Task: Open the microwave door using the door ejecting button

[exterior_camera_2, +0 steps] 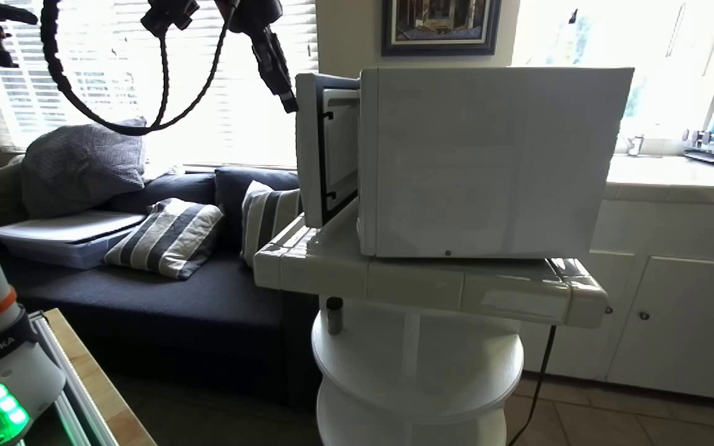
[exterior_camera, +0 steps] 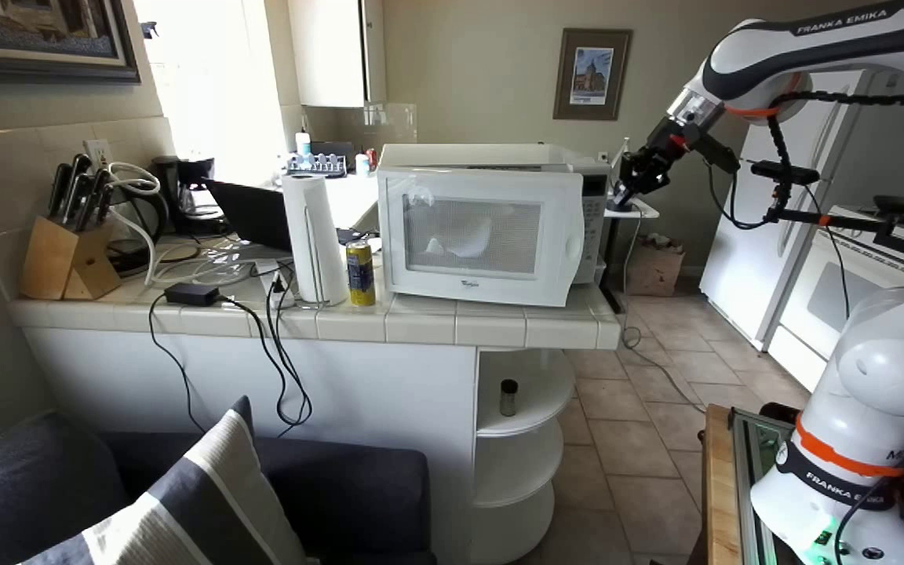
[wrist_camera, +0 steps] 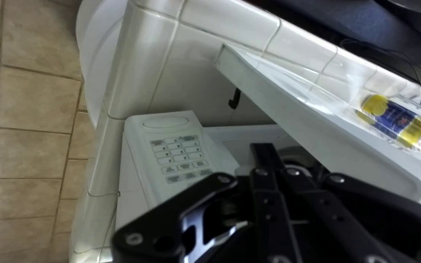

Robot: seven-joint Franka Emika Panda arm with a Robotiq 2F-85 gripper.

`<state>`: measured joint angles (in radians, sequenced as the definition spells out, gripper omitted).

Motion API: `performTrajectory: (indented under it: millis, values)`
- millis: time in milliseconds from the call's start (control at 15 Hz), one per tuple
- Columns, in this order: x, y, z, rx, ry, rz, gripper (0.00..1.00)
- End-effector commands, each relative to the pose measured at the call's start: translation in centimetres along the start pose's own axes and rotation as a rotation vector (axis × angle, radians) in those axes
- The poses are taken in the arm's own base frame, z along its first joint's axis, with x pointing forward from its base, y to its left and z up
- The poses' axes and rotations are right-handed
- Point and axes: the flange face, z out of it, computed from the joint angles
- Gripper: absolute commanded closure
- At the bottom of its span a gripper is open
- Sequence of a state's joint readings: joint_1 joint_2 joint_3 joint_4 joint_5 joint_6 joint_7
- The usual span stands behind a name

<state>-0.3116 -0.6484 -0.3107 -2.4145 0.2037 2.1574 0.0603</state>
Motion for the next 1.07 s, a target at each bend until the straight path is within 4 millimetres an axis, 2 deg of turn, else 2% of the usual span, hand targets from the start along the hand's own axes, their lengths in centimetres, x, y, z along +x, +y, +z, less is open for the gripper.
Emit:
performTrajectory:
  millis: [0, 467, 1000]
  values:
    - [0.6, 0.0, -0.5, 0.135, 0.059, 0.076, 1.00]
    - [2.2, -2.2, -0.2, 0.345, 0.120, 0.150, 1.00]
    - [3.3, -3.1, 0.4, 0.422, 0.180, 0.194, 1.00]
